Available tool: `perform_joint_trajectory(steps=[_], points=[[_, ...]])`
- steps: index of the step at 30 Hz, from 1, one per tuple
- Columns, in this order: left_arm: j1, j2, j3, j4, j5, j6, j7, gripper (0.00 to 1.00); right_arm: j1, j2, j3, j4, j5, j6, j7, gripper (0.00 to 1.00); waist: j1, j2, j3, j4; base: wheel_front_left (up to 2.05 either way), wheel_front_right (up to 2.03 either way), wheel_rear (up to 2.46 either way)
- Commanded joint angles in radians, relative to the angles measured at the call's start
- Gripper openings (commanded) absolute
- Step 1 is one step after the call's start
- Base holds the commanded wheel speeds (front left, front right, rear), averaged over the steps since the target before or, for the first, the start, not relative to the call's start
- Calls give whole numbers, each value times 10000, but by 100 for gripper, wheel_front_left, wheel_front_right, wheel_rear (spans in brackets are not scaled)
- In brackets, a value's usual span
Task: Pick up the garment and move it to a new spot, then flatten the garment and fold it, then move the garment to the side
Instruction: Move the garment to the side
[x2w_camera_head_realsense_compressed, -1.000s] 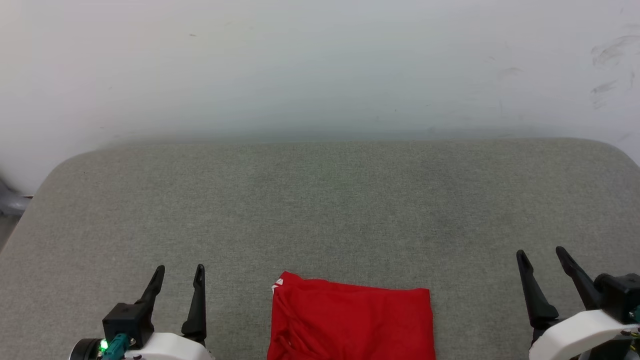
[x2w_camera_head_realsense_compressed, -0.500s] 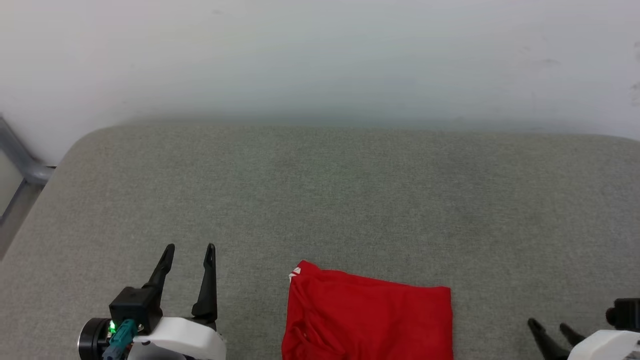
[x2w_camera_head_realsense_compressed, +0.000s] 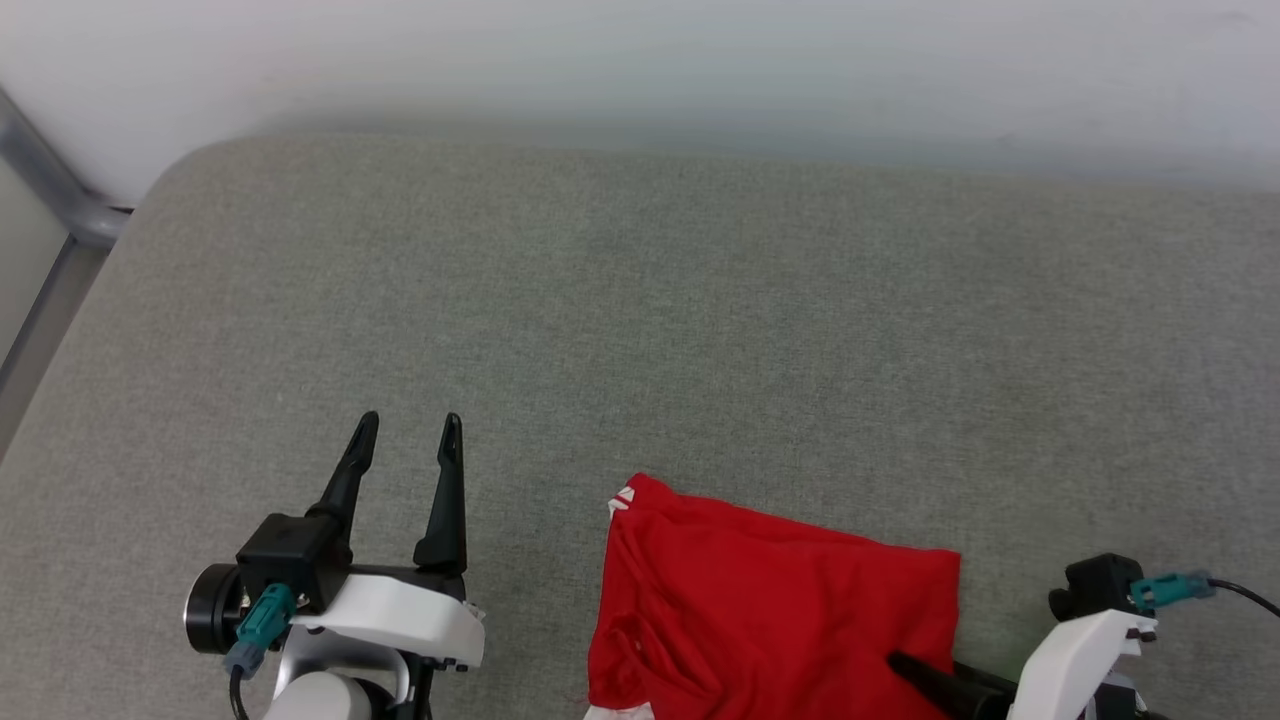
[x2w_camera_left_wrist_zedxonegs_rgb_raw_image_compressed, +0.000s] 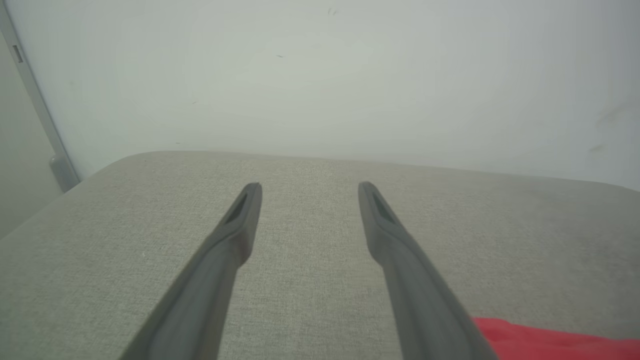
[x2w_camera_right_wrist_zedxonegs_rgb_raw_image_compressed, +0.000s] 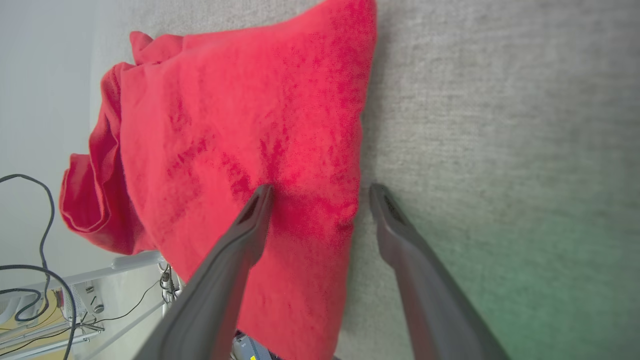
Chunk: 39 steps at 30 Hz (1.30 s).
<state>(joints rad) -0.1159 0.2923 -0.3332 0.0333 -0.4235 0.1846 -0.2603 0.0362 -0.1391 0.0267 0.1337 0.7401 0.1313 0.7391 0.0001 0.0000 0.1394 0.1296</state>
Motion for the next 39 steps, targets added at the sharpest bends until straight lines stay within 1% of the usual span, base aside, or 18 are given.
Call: perform_joint_trajectory(steps=[1,2,4,5,6,7,8,14,20,26,31,34,35,39], points=[[-154,-82,54,27,62,-58,-66,100,-55,73,161,347,55,-13,184,100,-1,0,199,146,0,0,0],[-194,-116,73,56,84,-91,-66,100,-100,20,283,522,13,-16,280,100,-1,0,252,175,0,0,0],[-260,-181,126,127,164,-168,-66,100,-184,109,397,882,168,-18,404,100,-1,0,321,231,0,0,0],[-289,-218,162,172,184,-199,-67,100,-241,99,481,968,153,-18,404,72,-1,0,340,249,0,0,0],[-315,-250,198,194,205,-253,-67,100,-292,90,524,1057,193,-18,383,36,-1,0,348,263,0,0,0],[-321,-278,240,215,252,-263,-67,100,-344,76,575,1088,231,-18,321,10,-1,0,345,270,0,0,0],[-309,-303,280,249,280,-287,-67,100,-423,-30,658,1069,105,-18,224,0,-1,0,329,270,0,0,0],[10,-370,450,506,403,-420,-58,100,-781,-301,982,924,212,-15,-338,0,-1,0,-96,125,0,0,0],[361,-248,547,488,536,-514,-57,100,-1102,-863,1472,476,-149,-10,-756,0,-1,0,-673,-407,0,0,0],[667,-132,515,295,619,-489,-57,100,-1282,-1697,1306,319,-1039,-10,-846,0,-1,0,-916,-1431,0,0,0],[578,-110,441,5,707,-450,-42,100,-1684,-2154,927,333,-1531,-10,-858,0,-1,0,-588,-2582,0,0,0],[316,-72,379,-176,792,-491,-30,100,-2079,-2228,745,402,-1716,-9,-1037,0,-1,0,-236,-3254,0,0,0],[316,-72,379,-176,792,-491,-30,100,-2079,-2228,745,402,-1716,-9,-1037,0,-1,0,-236,-3254,0,0,0],[-171,21,290,-490,965,-541,85,100,-2981,-2176,442,664,-1937,-10,-1575,0,-1,0,605,-4028,0,0,0]])
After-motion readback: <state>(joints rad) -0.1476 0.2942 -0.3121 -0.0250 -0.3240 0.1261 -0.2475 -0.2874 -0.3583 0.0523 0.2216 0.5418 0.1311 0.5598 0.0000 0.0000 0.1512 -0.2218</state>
